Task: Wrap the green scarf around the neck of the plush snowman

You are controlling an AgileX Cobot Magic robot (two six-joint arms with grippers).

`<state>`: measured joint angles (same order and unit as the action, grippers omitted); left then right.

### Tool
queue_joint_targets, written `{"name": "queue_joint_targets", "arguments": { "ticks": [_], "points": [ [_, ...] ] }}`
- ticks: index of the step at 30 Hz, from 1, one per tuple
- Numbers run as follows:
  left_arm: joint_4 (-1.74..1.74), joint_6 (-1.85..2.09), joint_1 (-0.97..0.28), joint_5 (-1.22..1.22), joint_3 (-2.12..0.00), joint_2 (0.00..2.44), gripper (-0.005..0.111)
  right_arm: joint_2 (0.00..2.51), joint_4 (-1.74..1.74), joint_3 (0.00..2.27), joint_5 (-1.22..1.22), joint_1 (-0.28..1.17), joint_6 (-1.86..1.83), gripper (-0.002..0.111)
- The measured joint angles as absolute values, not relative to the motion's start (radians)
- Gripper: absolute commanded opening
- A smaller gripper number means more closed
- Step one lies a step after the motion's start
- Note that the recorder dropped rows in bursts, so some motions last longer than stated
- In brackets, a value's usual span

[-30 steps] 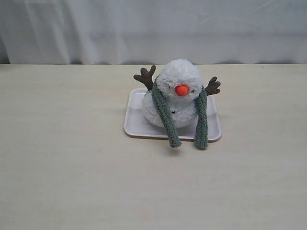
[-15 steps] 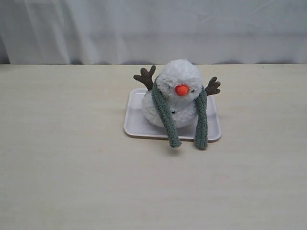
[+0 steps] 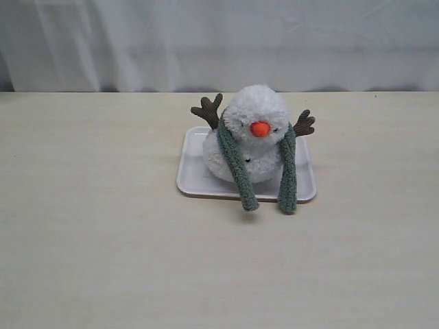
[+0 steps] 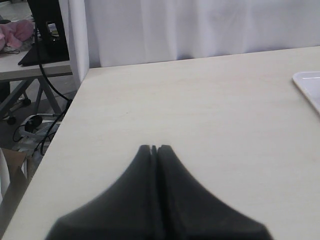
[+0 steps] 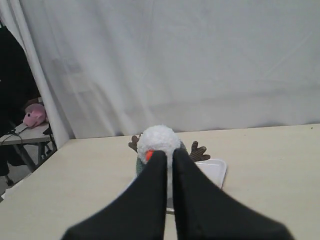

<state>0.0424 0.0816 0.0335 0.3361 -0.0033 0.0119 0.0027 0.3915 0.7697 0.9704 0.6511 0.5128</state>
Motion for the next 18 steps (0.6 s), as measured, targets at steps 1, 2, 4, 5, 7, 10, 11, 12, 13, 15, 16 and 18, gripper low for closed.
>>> {"name": "queue_joint_targets", "arguments": {
  "ticks": [1,2,4,5,7,10,11,12,13,15,16,18],
  "points": [
    [0.042,0.082,0.034,0.336,-0.003,0.012,0.0,0.003,0.374,0.77,0.97,0.639,0.513,0.004],
    [0.042,0.082,0.034,0.336,-0.003,0.012,0.0,0.003,0.347,0.77,0.97,0.624,0.513,0.004],
    [0.042,0.082,0.034,0.336,-0.003,0.012,0.0,0.003,0.278,0.77,0.97,0.593,0.513,0.004],
    [0.042,0.082,0.034,0.336,-0.003,0.012,0.0,0.003,0.23,0.77,0.97,0.575,0.513,0.004],
    [0.042,0.082,0.034,0.336,-0.003,0.012,0.0,0.003,0.145,0.77,0.97,0.539,0.513,0.004],
    [0.042,0.082,0.034,0.336,-0.003,0.012,0.0,0.003,0.062,0.77,0.97,0.482,0.513,0.004],
    [0.042,0.082,0.034,0.336,-0.003,0.012,0.0,0.003,0.047,0.77,0.97,0.453,0.514,0.004],
    [0.042,0.082,0.034,0.336,-0.003,0.012,0.0,0.003,0.045,0.77,0.97,0.446,0.514,0.004],
    [0.042,0.082,0.034,0.336,-0.003,0.012,0.0,0.003,0.039,0.77,0.97,0.439,0.514,0.004],
    [0.042,0.082,0.034,0.336,-0.003,0.012,0.0,0.003,0.039,0.77,0.97,0.435,0.514,0.004],
    [0.042,0.082,0.034,0.336,-0.003,0.012,0.0,0.003,0.039,0.77,0.97,0.435,0.514,0.004],
    [0.042,0.082,0.034,0.336,-0.003,0.012,0.0,0.003,0.039,0.77,0.93,0.434,0.514,0.004]
  ]
}}
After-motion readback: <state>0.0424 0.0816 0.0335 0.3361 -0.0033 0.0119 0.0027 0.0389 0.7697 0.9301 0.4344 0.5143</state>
